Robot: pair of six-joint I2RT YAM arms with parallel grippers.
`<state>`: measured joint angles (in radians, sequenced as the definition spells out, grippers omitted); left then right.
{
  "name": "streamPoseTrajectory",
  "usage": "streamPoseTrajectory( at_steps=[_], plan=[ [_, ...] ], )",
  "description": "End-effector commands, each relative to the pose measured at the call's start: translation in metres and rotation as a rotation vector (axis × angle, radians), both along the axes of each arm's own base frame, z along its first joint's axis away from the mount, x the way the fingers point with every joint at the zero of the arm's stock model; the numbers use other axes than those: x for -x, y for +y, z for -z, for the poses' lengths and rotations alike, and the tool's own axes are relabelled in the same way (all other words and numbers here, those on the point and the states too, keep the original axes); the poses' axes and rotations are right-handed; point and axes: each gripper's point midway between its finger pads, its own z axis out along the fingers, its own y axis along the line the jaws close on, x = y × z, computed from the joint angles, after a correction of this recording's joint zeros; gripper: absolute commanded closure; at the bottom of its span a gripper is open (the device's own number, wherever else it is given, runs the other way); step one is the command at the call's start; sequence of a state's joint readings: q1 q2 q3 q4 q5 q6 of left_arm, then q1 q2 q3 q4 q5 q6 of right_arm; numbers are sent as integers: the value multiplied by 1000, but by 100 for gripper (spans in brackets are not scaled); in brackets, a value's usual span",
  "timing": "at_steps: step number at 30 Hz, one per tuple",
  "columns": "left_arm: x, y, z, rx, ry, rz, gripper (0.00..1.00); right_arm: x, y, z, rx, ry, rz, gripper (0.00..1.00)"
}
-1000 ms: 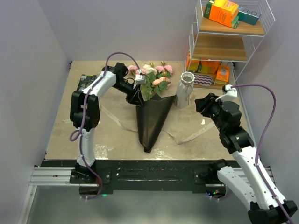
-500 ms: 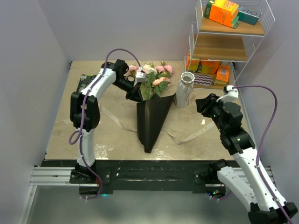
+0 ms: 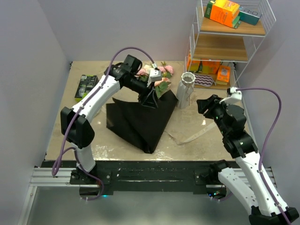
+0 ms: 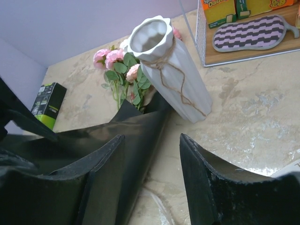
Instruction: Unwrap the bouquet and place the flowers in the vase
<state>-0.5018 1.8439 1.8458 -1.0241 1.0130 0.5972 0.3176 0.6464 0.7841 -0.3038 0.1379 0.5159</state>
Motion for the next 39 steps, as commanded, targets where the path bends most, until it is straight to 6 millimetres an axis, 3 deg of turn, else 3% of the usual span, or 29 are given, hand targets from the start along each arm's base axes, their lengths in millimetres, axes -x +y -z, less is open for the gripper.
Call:
streamPoseTrajectory(
  at_steps=[1, 4, 5, 7, 9, 12, 13, 15, 16, 19, 21, 24, 34, 35, 39],
  plan=[
    [17, -23, 2, 9, 94, -31, 28, 4, 0, -20, -22, -44, -5, 45],
    [27, -31, -5, 28, 122, -21, 25, 5, -2, -23, -24, -50, 1, 44],
    [27, -32, -8, 31, 125, -22, 16, 5, -1, -23, -24, -50, 0, 44],
    [25, -30, -16, 33, 99, -36, 16, 5, -2, -25, -25, -53, 4, 44],
    [13, -23, -21, 15, 31, -84, 15, 6, -3, -27, -22, -55, 5, 43],
    [-21, 0, -20, -18, -31, -233, 13, 7, -3, -28, -18, -59, 5, 43],
    [-43, 16, -20, -11, -49, -304, 12, 7, -3, -28, -18, -61, 3, 43],
    [-61, 36, -2, -19, -23, -337, 11, 7, -3, -28, -16, -61, 3, 42],
    [-68, 56, 7, -16, -45, -303, 11, 7, -4, -29, -14, -63, 2, 42],
    [-65, 89, 57, -79, -58, -178, 10, 8, -3, -29, -8, -62, -5, 41],
    [-73, 109, 97, -166, -49, -194, 10, 8, -2, -27, -4, -58, -10, 41],
    [-79, 131, 126, -188, -37, -211, 10, 6, -1, -27, -2, -60, -12, 41],
    [-64, 134, 151, -145, 25, -89, 14, 1, 3, -26, -7, -53, -26, 41],
    [-64, 133, 152, -144, 32, -82, 17, 0, 4, -27, -8, -54, -26, 41],
    [-46, 134, 150, -140, 108, -22, 44, -1, 3, -28, -6, -56, -23, 41]
  ],
)
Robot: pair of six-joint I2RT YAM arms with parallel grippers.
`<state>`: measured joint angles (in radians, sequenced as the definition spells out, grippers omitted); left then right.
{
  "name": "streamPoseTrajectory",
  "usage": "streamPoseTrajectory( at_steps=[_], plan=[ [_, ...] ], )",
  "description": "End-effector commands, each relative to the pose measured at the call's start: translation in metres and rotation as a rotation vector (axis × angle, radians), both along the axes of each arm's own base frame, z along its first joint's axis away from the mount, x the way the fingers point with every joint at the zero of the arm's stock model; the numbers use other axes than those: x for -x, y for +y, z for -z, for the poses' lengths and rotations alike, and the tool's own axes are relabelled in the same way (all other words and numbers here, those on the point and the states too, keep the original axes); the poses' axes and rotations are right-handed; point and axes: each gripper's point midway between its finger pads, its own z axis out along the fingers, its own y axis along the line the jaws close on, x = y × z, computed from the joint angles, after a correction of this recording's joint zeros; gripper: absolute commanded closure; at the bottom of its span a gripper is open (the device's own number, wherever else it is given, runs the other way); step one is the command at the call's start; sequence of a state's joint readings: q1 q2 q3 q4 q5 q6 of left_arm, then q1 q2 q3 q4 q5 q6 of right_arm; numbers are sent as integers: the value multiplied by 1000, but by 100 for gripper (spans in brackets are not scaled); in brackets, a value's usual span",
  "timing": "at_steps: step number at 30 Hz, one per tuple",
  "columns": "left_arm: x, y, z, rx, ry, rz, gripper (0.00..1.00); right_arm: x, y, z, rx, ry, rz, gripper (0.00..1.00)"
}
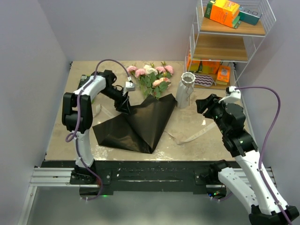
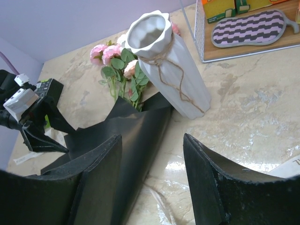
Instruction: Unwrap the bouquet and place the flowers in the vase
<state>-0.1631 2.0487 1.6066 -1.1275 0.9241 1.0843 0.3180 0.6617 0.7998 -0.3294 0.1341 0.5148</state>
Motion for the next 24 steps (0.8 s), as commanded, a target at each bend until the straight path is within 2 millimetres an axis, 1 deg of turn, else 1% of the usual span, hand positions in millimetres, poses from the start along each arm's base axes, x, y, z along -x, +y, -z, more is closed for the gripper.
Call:
streamPoseTrajectory(
  at_steps=[1, 2, 3, 4, 5, 6, 8, 10, 11, 12, 14, 16, 17, 19, 20, 21, 22, 24],
  plan=[
    [13, -5, -14, 69, 33, 83, 49, -2, 3, -31, -14, -78, -21, 41],
    [13, -5, -17, 70, 29, 80, 61, -1, 3, -31, -15, -80, -21, 41],
    [14, -7, -20, 74, 25, 82, 67, -2, 4, -31, -16, -78, -24, 42],
    [16, -9, -28, 78, 5, 89, 75, -2, 4, -31, -16, -75, -24, 42],
    [18, -11, -31, 79, 0, 93, 92, -2, 4, -31, -20, -76, -23, 42],
    [22, -17, -36, 80, -6, 108, 95, -3, 4, -31, -18, -75, -22, 42],
    [27, -24, -48, 80, -21, 118, 95, -2, 4, -32, -23, -78, -22, 42],
    [35, -38, -59, 82, -26, 140, 94, -2, 4, -34, -26, -81, -24, 42],
    [36, -44, -66, 86, -36, 147, 94, -1, 4, -34, -27, -84, -25, 41],
    [42, -54, -71, 89, -40, 171, 93, -1, 4, -35, -26, -84, -24, 42],
    [47, -66, -85, 111, -53, 186, 93, 0, 3, -35, -25, -83, -19, 42],
    [56, -82, -96, 136, -38, 209, 92, 2, 2, -36, -24, -86, -16, 42],
    [55, -89, -105, 151, -52, 217, 90, 2, 1, -38, -22, -89, -15, 41],
    [61, -105, -117, 194, -25, 226, 87, 4, 0, -38, -22, -90, -14, 41],
    [59, -111, -129, 214, -44, 233, 82, 5, 0, -38, -21, -91, -14, 41],
    [60, -119, -135, 230, -52, 241, 78, 5, 0, -38, -20, -91, -13, 41],
    [63, -124, -144, 250, -31, 234, 78, 6, -1, -38, -21, -93, -13, 41],
    [66, -138, -160, 280, -61, 253, 76, 6, -1, -37, -18, -90, -13, 41]
  ],
)
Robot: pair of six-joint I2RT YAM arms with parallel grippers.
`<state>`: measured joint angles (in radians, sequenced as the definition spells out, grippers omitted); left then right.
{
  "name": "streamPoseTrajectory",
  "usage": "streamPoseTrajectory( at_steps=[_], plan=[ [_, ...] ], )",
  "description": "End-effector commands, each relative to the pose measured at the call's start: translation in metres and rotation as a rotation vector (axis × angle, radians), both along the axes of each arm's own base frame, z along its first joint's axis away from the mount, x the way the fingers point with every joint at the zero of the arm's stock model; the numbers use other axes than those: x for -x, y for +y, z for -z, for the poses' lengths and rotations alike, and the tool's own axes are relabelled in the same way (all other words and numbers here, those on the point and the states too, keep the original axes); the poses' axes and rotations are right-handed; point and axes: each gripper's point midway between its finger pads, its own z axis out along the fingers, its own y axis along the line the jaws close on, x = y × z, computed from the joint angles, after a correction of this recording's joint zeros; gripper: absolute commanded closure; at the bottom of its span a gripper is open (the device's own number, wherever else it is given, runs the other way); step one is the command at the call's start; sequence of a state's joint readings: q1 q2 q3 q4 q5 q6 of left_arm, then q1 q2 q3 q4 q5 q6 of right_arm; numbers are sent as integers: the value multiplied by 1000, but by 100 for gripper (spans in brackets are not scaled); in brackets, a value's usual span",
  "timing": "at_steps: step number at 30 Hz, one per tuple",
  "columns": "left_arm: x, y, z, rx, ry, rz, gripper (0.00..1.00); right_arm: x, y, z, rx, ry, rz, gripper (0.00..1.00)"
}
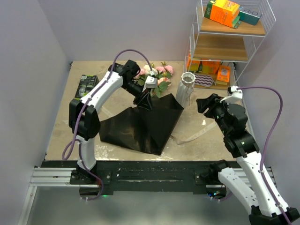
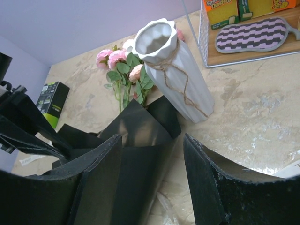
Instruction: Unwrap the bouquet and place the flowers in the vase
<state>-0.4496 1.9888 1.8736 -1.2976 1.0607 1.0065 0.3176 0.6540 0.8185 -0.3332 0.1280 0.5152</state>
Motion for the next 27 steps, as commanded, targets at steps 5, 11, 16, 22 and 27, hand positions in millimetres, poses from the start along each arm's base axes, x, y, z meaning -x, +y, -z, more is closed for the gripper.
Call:
streamPoseTrajectory(
  at_steps=[5, 11, 16, 22, 27],
  plan=[
    [34, -55, -82, 168, 4, 39, 75, 6, -3, -29, -8, -76, 0, 41],
    [72, -117, -101, 232, 28, 121, 71, 11, -13, -38, 4, -89, 41, 41],
    [76, -135, -110, 255, 52, 141, 66, 19, -22, -42, 29, -93, 67, 40],
    [-6, -77, -80, 189, -40, -179, 35, 18, -22, -39, 50, -86, 63, 36],
    [-61, -24, 19, -31, -11, -336, 29, 17, -16, -41, 24, -96, 38, 36]
  ],
)
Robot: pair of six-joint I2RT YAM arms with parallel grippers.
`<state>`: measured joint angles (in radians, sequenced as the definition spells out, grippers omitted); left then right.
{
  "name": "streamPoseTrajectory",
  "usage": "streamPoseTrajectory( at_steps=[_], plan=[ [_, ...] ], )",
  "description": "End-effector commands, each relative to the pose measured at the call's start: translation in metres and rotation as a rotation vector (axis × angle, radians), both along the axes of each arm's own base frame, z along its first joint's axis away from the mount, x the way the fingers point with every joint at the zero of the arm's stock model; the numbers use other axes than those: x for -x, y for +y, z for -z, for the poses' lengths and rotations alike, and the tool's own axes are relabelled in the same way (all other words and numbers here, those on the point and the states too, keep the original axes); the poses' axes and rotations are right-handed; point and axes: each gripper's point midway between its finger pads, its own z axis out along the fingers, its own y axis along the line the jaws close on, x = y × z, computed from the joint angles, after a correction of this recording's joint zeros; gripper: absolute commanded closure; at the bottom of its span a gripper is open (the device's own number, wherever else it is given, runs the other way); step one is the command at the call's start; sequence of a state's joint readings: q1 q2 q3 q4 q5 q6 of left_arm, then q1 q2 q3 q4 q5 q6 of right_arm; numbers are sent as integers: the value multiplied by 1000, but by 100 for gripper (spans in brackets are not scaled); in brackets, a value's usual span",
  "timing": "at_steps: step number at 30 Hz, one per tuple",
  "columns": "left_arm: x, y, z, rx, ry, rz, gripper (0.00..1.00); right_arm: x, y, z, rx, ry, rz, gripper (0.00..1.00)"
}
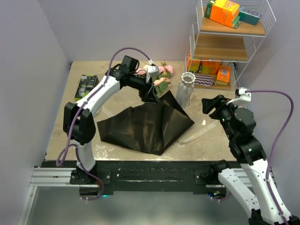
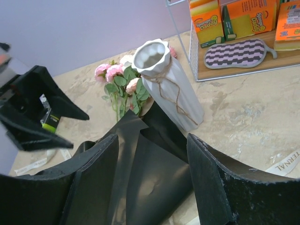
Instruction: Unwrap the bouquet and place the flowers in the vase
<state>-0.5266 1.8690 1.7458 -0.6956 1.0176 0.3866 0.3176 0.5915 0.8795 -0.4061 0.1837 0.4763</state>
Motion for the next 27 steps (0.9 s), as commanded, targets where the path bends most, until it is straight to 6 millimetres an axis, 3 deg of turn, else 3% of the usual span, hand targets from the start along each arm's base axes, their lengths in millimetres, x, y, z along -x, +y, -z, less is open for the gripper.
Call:
streamPoseTrajectory(
  at_steps=[1, 3, 4, 7, 12, 16, 23, 26, 27],
  plan=[
    [-39, 34, 76, -160, 44, -113, 18, 1, 2, -12, -8, -35, -14, 36],
    [-50, 43, 105, -215, 98, -152, 15, 1, 2, -12, -15, -37, -15, 36],
    [-61, 46, 110, -204, 84, -177, 15, 1, 2, -11, -16, -35, -14, 36],
    [-84, 56, 118, -185, 76, -274, 15, 3, 2, -11, -12, -31, -15, 36],
    [-100, 66, 143, -253, 72, -357, 17, 6, 1, -12, -4, -36, -20, 37],
    [-112, 72, 144, -252, 29, -426, 18, 4, 5, -9, -6, -29, -36, 37],
    [-107, 79, 158, -286, 49, -423, 20, 3, 6, -6, -10, -19, -41, 37],
    [-101, 80, 163, -294, 69, -403, 29, 2, 6, -7, -10, -20, -39, 37],
    [-99, 78, 160, -282, 71, -389, 40, 2, 6, -7, -11, -19, -39, 37]
  ],
)
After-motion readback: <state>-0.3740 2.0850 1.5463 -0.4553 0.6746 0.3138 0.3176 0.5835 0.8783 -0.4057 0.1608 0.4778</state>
